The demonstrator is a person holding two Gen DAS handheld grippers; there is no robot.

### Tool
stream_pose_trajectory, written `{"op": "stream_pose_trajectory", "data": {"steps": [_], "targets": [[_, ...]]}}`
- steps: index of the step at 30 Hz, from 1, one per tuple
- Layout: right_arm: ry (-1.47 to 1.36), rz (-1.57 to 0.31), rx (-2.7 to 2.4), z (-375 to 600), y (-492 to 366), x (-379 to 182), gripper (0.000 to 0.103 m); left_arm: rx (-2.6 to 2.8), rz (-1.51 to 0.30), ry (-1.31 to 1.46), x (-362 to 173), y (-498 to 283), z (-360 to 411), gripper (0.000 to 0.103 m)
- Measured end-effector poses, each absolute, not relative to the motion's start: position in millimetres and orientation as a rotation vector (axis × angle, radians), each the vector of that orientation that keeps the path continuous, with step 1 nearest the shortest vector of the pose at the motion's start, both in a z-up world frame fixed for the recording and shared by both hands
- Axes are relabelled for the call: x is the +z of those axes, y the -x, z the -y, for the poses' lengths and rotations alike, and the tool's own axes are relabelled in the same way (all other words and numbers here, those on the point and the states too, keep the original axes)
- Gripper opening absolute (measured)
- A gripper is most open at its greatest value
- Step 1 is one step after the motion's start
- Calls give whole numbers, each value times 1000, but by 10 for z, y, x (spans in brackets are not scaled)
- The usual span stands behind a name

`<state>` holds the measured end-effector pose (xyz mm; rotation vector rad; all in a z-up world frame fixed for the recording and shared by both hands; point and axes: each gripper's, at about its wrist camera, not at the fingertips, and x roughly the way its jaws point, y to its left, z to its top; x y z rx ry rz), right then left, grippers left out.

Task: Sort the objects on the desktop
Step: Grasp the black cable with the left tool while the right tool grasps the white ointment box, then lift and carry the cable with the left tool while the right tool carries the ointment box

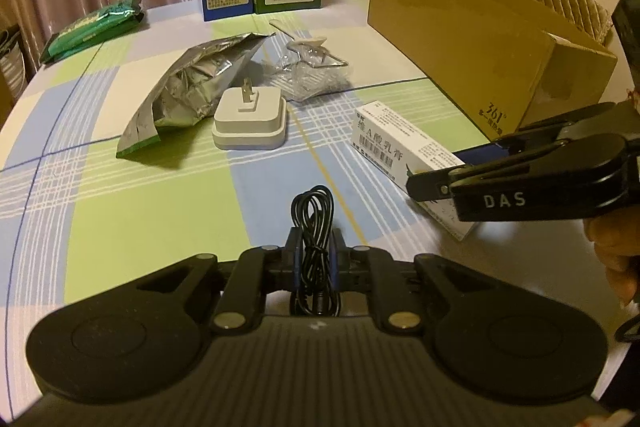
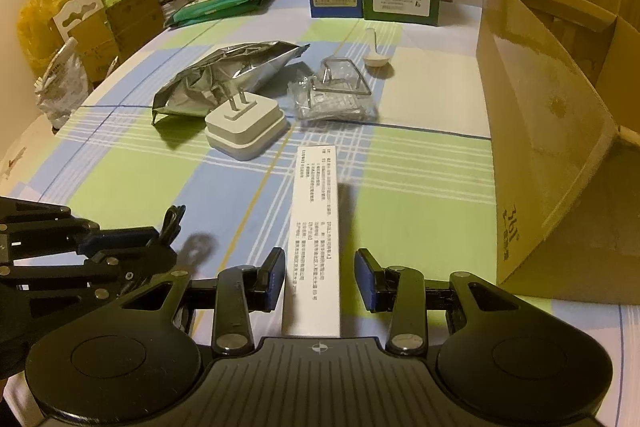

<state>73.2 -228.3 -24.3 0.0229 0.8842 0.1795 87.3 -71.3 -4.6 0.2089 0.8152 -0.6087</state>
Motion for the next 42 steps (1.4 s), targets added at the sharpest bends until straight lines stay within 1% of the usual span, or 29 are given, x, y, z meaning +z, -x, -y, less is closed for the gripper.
{"op": "stream_pose_trajectory", "data": {"steps": [6, 8, 9, 19, 32, 36, 42], "targets": [[-5, -898, 178, 2229, -779, -282, 35, -605, -833, -187, -55, -884, 699, 10], [9, -898, 168, 2209, -781, -284, 24, -604, -836, -189, -61, -881, 703, 10], [12, -895, 167, 2203, -775, -278, 23, -603, -837, -188, -63, -881, 705, 10], [-4, -809, 156, 2189, -659, -86, 23, -608, -834, -167, -10, -857, 724, 10], [-23, -748, 127, 2288, -388, 98, 23, -626, -810, -166, 115, -710, 760, 10], [-23, -704, 115, 2332, -264, 250, 23, -639, -786, -153, 263, -688, 820, 10], [7, -602, 78, 2510, -140, 718, 23, -664, -708, -134, 677, -689, 1041, 10]]}}
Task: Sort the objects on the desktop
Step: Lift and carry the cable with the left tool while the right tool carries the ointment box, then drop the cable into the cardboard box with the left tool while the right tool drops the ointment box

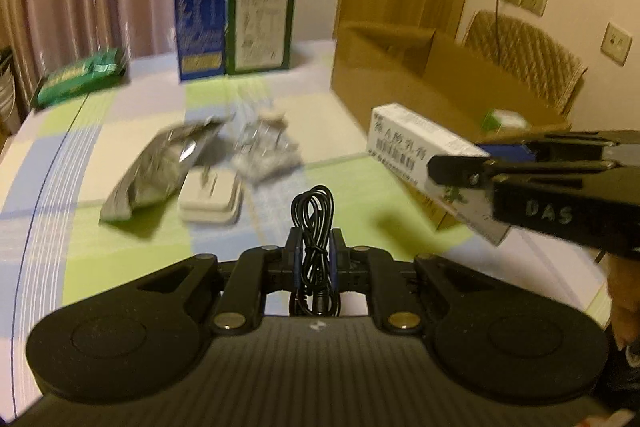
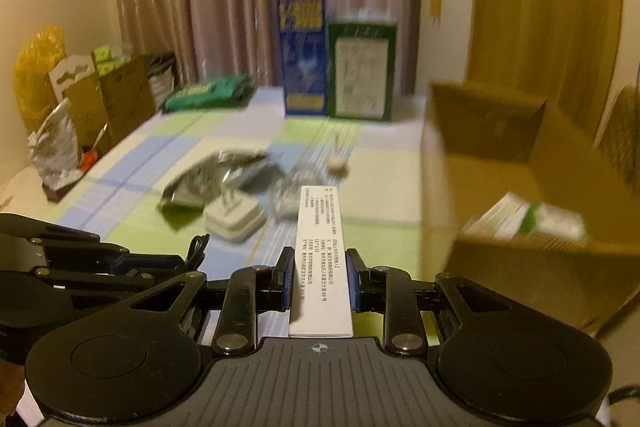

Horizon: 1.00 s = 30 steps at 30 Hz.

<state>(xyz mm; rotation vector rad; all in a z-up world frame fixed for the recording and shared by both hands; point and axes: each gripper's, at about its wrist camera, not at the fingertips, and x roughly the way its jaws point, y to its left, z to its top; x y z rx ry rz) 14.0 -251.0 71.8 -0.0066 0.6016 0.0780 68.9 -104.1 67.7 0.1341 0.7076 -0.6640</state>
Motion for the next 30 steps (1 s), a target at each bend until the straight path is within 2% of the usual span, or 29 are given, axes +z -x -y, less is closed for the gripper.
{"op": "stream_pose_trajectory", "data": {"steps": [10, 23, 24, 25, 26, 30], "targets": [[-15, -503, -62, 3386, -98, 1412, 23, -781, -637, -145, 1245, -658, 1973, 10], [-81, -551, -155, 4370, -312, 1249, 23, -863, -673, -119, 1163, -1132, 3062, 10], [-84, -553, -156, 4411, -336, 1229, 23, -861, -674, -122, 1141, -1187, 3112, 12], [-88, -555, -158, 4447, -367, 1210, 23, -856, -673, -117, 1122, -1238, 3153, 18], [-92, -558, -158, 4471, -407, 1192, 23, -860, -681, -110, 1101, -1295, 3181, 33], [-104, -566, -152, 4548, -551, 1107, 23, -851, -664, -103, 1073, -1408, 3153, 34]]}}
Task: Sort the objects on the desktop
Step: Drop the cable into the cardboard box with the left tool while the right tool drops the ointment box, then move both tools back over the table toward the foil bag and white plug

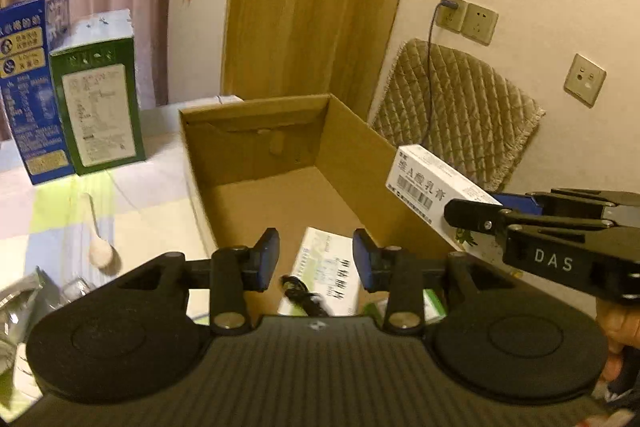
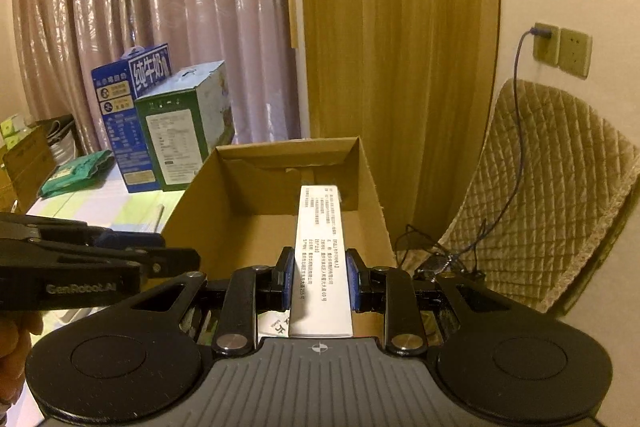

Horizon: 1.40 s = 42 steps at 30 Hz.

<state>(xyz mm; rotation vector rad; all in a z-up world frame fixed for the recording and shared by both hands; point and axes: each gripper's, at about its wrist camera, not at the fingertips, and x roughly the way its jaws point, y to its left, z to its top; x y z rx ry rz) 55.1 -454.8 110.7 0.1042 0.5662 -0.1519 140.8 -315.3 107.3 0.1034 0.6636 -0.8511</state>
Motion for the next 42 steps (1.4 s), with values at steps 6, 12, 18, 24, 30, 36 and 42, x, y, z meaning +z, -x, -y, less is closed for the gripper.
{"op": "stream_pose_trajectory", "data": {"steps": [6, 12, 18, 24, 30, 36, 42], "targets": [[-118, -573, -140, 4554, -700, 1007, 23, -812, -670, -72, 1014, -1493, 2914, 35], [-151, -545, -161, 4602, -737, 1018, 38, -757, -660, -82, 1002, -1456, 2695, 63], [-191, -544, -154, 4628, -537, 1162, 54, -732, -637, -103, 1032, -1295, 2434, 84], [-193, -539, -126, 4385, -288, 1345, 75, -697, -636, -129, 1066, -1066, 1987, 92], [-136, -547, -40, 3766, -156, 1533, 101, -611, -618, -161, 1149, -896, 1455, 102], [-50, -546, 66, 3129, -97, 1636, 101, -518, -566, -122, 1232, -753, 839, 102], [-35, -572, 140, 2671, -135, 1539, 101, -431, -572, -174, 1155, -666, 239, 102]]}}
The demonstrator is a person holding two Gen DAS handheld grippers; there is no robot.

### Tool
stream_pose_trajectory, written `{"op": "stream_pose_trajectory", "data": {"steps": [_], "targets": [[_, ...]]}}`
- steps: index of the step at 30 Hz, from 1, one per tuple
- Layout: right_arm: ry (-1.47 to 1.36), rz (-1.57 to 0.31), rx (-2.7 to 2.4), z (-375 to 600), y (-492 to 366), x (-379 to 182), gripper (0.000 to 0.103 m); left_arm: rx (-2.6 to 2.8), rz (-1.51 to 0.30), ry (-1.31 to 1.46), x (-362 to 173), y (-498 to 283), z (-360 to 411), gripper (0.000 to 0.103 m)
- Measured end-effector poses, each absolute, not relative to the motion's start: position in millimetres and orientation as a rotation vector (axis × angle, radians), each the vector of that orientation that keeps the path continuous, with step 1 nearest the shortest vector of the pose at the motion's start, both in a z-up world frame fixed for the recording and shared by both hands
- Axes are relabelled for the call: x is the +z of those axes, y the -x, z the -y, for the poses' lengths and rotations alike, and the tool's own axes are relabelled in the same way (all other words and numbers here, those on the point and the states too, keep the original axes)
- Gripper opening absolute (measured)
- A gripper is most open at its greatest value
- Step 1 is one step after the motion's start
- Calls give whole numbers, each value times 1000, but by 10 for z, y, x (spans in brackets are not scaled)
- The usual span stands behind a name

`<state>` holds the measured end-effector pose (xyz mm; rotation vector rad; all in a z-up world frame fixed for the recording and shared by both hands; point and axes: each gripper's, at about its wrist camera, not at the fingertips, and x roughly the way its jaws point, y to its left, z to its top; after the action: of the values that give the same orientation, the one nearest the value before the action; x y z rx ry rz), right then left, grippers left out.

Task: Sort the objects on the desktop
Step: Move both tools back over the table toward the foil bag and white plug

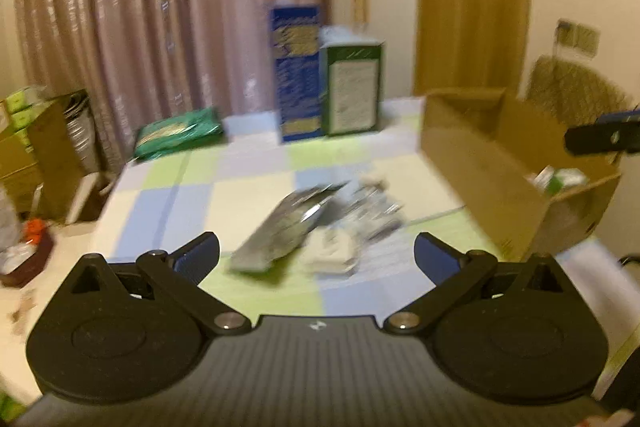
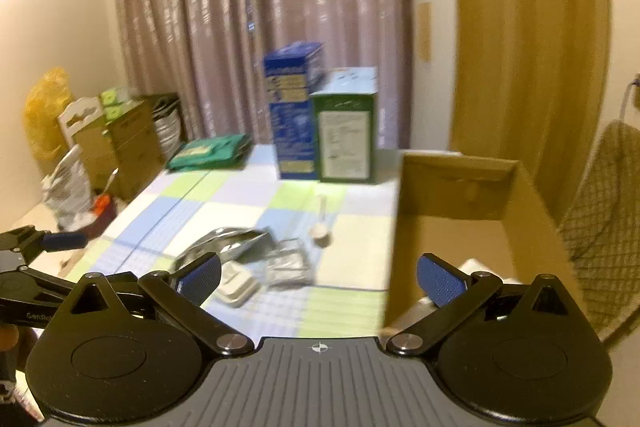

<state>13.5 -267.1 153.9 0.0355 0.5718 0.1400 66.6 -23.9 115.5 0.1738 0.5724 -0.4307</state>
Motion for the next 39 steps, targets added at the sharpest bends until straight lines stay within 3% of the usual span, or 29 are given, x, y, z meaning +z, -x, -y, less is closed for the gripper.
{"op": "stream_pose_trajectory", "data": {"steps": [10, 24, 39], "targets": [[-16, -640, 204, 2145, -396, 1112, 101, -379, -708, -160, 794, -869, -303, 102], [-70, -738, 166, 2105, -798, 432, 101, -411, -745, -113, 402, -1311, -292, 102], [-57, -766, 146, 2150, -1039, 294, 101, -437, -775, -141, 252, -1558, -142, 102]]}}
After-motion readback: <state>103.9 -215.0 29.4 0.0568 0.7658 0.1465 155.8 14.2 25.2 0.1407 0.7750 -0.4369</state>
